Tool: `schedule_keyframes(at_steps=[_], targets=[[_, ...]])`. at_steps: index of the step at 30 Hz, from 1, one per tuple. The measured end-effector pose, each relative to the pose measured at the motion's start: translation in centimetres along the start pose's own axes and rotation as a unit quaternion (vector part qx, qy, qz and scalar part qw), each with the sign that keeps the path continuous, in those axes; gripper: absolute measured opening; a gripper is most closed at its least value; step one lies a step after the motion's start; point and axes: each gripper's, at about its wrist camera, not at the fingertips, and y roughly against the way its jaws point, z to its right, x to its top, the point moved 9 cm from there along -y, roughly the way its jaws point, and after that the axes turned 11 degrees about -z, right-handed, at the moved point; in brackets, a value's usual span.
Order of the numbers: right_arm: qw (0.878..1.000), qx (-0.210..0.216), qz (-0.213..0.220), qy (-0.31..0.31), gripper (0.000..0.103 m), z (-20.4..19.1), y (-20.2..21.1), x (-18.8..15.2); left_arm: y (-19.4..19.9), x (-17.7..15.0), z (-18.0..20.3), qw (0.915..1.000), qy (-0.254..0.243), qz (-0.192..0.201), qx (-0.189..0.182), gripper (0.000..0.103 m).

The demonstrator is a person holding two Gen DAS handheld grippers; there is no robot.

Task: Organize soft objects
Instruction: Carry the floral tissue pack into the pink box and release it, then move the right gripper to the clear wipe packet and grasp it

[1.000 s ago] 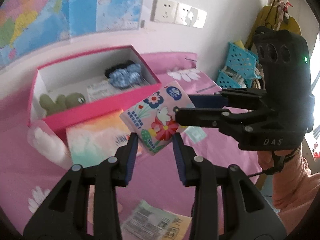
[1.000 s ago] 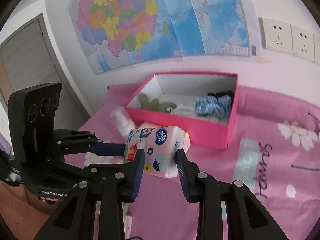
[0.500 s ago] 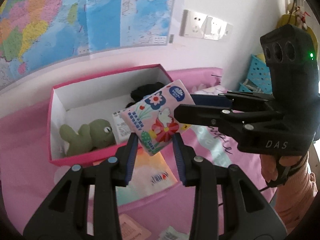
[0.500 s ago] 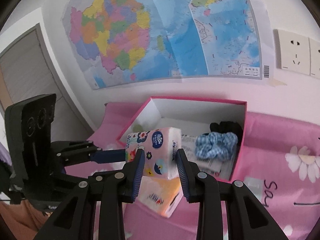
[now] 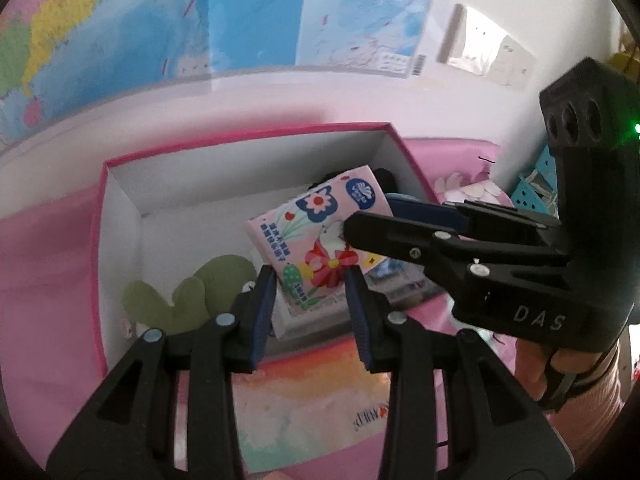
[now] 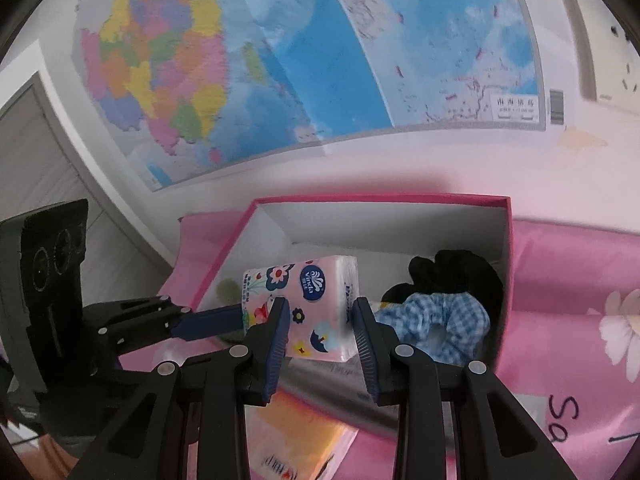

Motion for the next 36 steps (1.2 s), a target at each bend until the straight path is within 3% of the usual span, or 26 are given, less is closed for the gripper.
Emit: schedule_keyframes(at_steps=[9, 19, 29, 36], targets=[[0.999, -0.012, -0.004, -0.037, 0.034, 2.0, -3.3, 1.8, -3.0, 1.8, -1.9, 0.9983, 0.036, -0.031, 0.035, 0.038], [0.999, -0.021, 0.006, -0.041, 0.035, 3.0, -1.8, 0.3, -1.8, 1.0, -2.0, 0.9991, 0.035, -0.006, 0.023, 0.038], [0.999, 0.012, 0.029, -0.009, 0.035, 0.6, 3.7, -2.6, 5.1, -2.9, 0.3, 0.9979, -0.013, 0.062, -0.011, 0.04], [0.999, 0.026, 0.028, 0.03, 0.038, -1.9, 7.9, -6.3, 7.9, -8.0, 1.1, 0.9956, -0.02, 0.073, -0.057, 0.042]])
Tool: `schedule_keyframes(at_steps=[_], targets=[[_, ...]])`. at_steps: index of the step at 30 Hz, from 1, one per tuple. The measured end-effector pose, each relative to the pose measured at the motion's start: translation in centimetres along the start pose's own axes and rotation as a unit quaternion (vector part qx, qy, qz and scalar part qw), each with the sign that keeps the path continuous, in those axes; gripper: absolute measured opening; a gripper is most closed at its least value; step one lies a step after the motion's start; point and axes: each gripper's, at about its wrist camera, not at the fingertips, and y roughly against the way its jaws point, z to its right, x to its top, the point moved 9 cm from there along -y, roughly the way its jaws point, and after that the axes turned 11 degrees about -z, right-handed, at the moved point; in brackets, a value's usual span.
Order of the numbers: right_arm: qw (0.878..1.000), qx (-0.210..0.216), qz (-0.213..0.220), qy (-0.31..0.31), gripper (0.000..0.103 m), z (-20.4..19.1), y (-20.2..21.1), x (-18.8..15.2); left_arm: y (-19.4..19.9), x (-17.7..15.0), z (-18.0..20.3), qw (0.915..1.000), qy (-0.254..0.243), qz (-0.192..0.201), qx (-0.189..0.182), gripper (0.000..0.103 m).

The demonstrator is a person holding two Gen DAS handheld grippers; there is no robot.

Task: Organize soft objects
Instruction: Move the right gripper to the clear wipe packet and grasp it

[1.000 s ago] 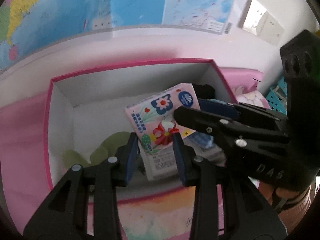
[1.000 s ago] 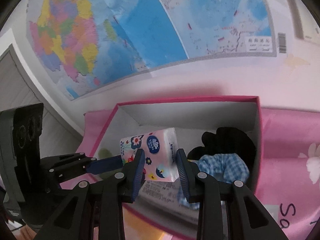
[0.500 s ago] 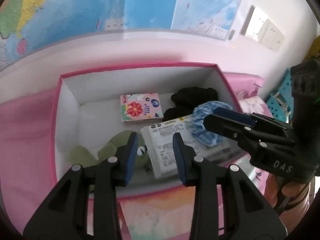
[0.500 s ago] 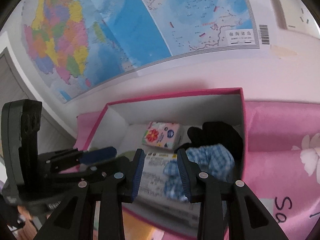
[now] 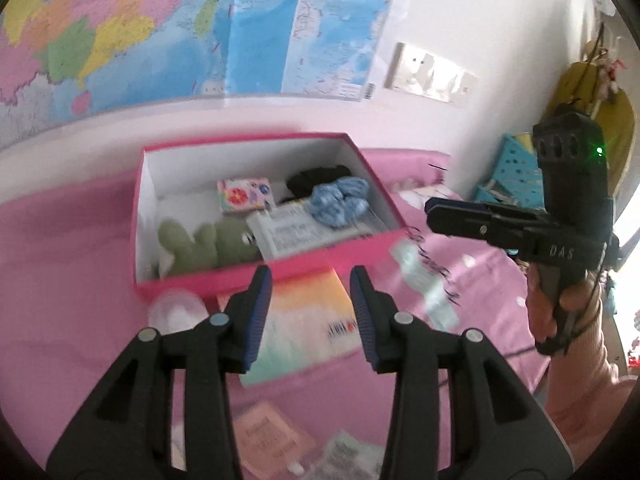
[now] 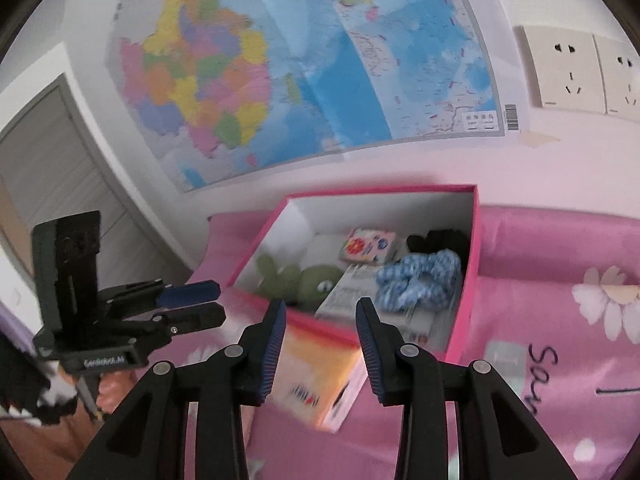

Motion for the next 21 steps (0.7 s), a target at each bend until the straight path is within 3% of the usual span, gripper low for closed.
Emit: schedule_keyframes(at_steps=[4, 10, 14, 21], targets=[[1.0, 0.008, -0.012, 0.02, 0.042, -1.6, 1.6, -2.7, 0.6, -3.5, 0.5, 0.9999, -0.002, -0.009, -0.014, 0.043], [0.998, 0.022, -0.049, 0.037, 0.043, -3.5, 2.3, -7.8, 0.0, -9.7, 0.6, 0.9981, 0.007, -0.054, -0.03, 0.043], [0.994, 0.038, -0.087, 0.046, 0.043, -4.6, 1.1, -11.0, -1.2, -14.2, 0.5, 0.9944, 0.027, -0.093, -0.042, 0.043], [0.983, 0.073, -0.159, 0.05, 0.043, -6.3, -3.2, -15.1, -1.7, -18.9, 0.5, 0.9857, 0.064, -0.137, -0.074, 0.043]])
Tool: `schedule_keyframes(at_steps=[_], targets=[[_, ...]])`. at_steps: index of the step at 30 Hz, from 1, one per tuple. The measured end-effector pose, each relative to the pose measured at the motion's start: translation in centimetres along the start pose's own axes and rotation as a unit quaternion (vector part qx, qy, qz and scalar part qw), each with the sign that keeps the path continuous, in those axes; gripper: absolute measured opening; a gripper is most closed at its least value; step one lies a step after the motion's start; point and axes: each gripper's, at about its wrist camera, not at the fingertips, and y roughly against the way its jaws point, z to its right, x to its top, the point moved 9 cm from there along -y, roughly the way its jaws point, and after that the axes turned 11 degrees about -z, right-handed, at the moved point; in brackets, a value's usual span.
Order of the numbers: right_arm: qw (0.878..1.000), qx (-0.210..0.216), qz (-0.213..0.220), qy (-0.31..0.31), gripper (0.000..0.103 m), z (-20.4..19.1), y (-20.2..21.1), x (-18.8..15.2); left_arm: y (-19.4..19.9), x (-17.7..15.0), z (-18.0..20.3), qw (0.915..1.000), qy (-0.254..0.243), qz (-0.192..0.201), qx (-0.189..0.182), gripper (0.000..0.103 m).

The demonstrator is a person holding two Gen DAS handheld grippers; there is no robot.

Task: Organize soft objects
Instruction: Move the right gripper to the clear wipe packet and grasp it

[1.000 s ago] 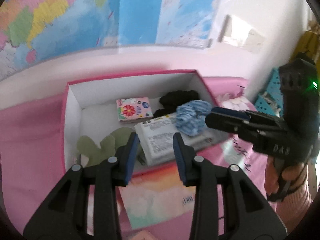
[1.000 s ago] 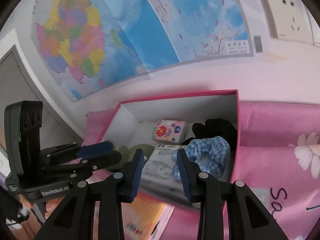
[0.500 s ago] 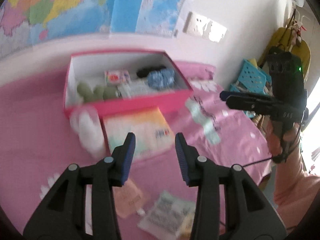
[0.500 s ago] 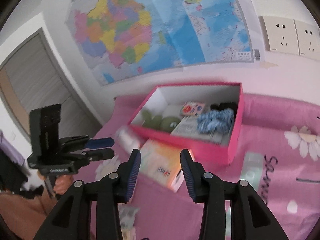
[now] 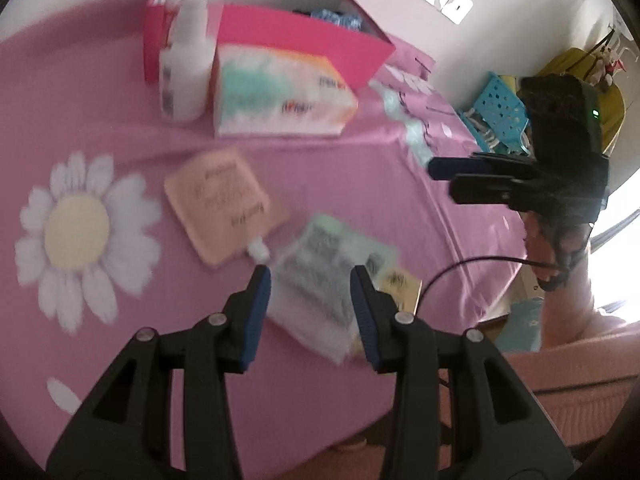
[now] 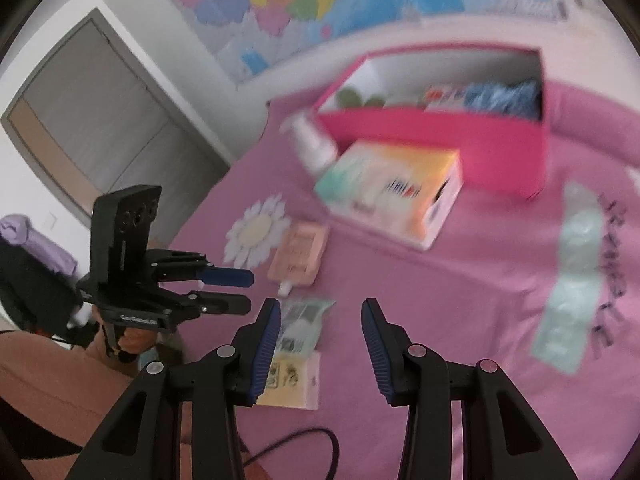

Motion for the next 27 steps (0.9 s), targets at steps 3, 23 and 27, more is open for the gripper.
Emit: schedule_keyframes(at_steps=[3, 23, 27], targets=[[1.0, 0.011, -0.02, -0.001, 0.043, -0.4, -2.0, -0.5, -0.4, -1.5, -0.2, 0.9997, 0.013, -0.014, -0.014, 0.043], [0.993, 0.084, -0.073, -0.046, 0.043, 0.0, -9.5, -0.2, -2.5, -2.9, -0.6, 0.9939, 0.055, -0.045, -0.085, 0.048], [0.992, 0.098, -0.068, -0.05, 0.043, -0.1, -10.0, 0.6, -1.9, -2.8, -1.5, 0.9935, 0.063, -0.039, -0.086, 0.048]])
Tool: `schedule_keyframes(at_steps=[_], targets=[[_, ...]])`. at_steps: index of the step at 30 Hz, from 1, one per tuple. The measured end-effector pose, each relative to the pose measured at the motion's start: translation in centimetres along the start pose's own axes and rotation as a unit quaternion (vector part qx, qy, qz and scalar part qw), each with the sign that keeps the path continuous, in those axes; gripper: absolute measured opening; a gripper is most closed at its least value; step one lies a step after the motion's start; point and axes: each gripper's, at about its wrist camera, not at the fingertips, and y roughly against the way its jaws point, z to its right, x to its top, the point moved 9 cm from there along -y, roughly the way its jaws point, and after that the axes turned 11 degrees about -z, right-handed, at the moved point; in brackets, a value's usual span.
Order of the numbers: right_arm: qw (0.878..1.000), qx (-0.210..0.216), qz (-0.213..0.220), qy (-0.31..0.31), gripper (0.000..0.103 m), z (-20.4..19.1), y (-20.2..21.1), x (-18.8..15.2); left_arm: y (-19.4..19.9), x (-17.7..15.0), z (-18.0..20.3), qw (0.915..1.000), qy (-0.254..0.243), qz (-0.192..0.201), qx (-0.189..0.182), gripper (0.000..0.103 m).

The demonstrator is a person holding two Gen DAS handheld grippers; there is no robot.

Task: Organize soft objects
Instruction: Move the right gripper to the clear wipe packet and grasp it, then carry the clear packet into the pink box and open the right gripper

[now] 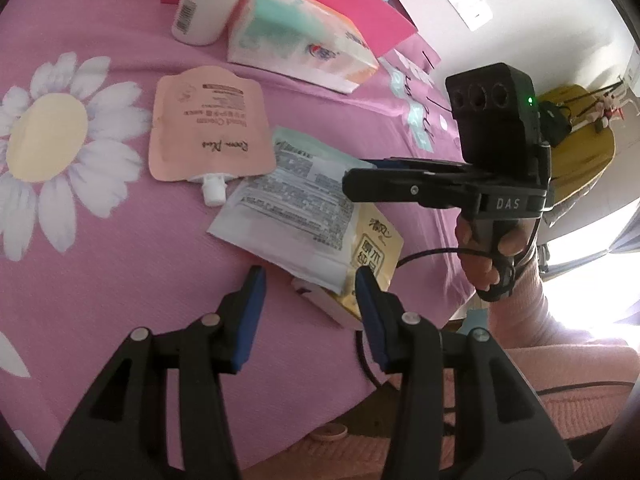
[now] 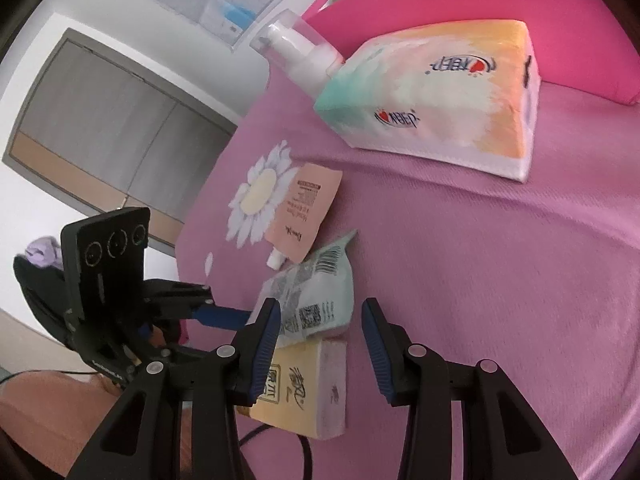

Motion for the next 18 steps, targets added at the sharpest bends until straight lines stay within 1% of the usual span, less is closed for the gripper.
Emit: schedule_keyframes(at_steps=[2, 5, 8, 10, 12, 18], targets=[[1.0, 0.004, 0.005, -0.002, 0.042, 0.1, 0.0, 0.3, 0.1, 0.2, -0.2, 1.0, 0.005, 0.003, -0.003, 0.048], [1.0, -0.001, 0.007, 0.002, 0.03, 0.3, 0.1, 0.3, 0.3, 0.3, -0.6, 0.9999, 0.009, 0.008, -0.004, 0.048], [1.0, -0.008, 0.018, 0.009, 0.024, 0.0, 0.2, 0.2, 0.2, 0.7, -0.2, 0.9999, 0.005, 0.011, -0.008, 0.045], [0.999, -0.015, 0.025, 0.016, 0.02, -0.3, 0.9, -0.1, 0.1, 0.9, 0.0, 0.9999, -0.001, 0.014, -0.003, 0.045], [0.999, -0.022, 0.036, 0.021, 0.016, -0.6, 1.6, -0.3, 0.1, 1.0, 0.5, 0.9998, -0.008, 0.016, -0.004, 0.042], [0.996, -0.046, 0.069, 0.034, 0.016, -1.1, 4.5, -1.2, 0.6, 2.0, 2.9, 0.9988, -0.039, 0.027, -0.016, 0.042]])
